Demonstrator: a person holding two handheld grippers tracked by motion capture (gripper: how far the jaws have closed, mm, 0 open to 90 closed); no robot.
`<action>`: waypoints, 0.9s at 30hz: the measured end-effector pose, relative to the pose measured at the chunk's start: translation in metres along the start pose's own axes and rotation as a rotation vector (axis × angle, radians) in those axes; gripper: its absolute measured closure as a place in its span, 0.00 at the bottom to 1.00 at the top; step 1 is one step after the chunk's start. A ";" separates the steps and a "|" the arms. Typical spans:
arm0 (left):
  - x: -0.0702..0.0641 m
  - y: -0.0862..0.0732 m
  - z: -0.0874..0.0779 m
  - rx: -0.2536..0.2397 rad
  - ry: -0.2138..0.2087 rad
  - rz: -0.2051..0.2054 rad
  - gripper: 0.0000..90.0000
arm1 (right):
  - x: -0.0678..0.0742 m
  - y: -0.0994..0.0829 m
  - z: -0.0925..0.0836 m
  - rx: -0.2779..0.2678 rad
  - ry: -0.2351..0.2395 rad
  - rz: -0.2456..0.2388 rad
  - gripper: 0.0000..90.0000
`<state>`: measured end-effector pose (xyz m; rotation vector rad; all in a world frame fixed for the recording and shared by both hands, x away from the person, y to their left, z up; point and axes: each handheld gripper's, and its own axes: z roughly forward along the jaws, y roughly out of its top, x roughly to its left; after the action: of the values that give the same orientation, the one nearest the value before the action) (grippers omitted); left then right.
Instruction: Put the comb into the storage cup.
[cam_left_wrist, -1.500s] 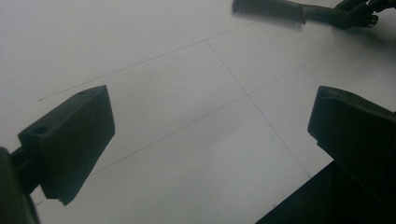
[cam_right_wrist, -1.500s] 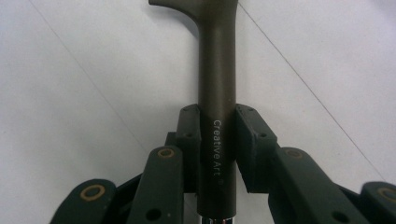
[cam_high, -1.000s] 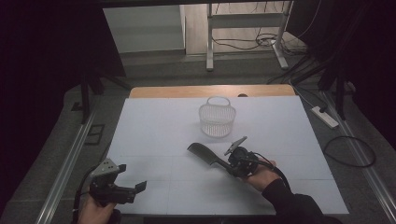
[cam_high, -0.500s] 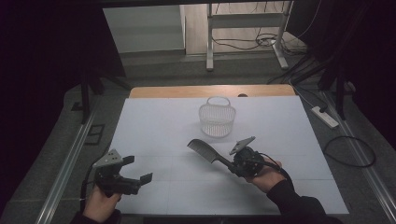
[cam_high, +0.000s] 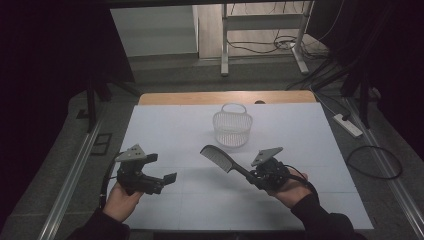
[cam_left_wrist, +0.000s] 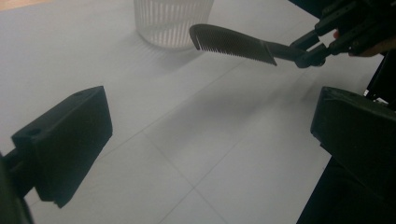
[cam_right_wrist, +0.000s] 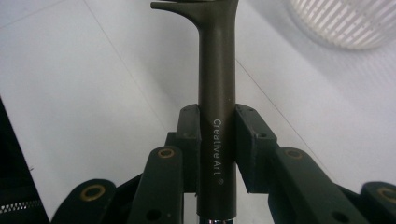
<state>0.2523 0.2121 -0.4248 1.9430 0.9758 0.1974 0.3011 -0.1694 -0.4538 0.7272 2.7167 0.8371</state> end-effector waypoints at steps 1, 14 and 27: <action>0.000 0.003 0.002 0.001 -0.005 0.000 0.00 | 0.001 0.000 -0.001 -0.002 -0.001 -0.004 0.80; -0.002 0.028 0.022 -0.007 -0.059 -0.007 0.00 | 0.008 -0.006 -0.012 -0.047 -0.010 -0.043 0.80; 0.003 0.046 0.044 0.018 -0.118 -0.017 0.00 | 0.013 -0.010 -0.021 -0.100 -0.030 -0.077 0.80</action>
<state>0.3016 0.1732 -0.4139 1.9385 0.9184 0.0634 0.2787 -0.1799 -0.4427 0.6053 2.6361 0.9291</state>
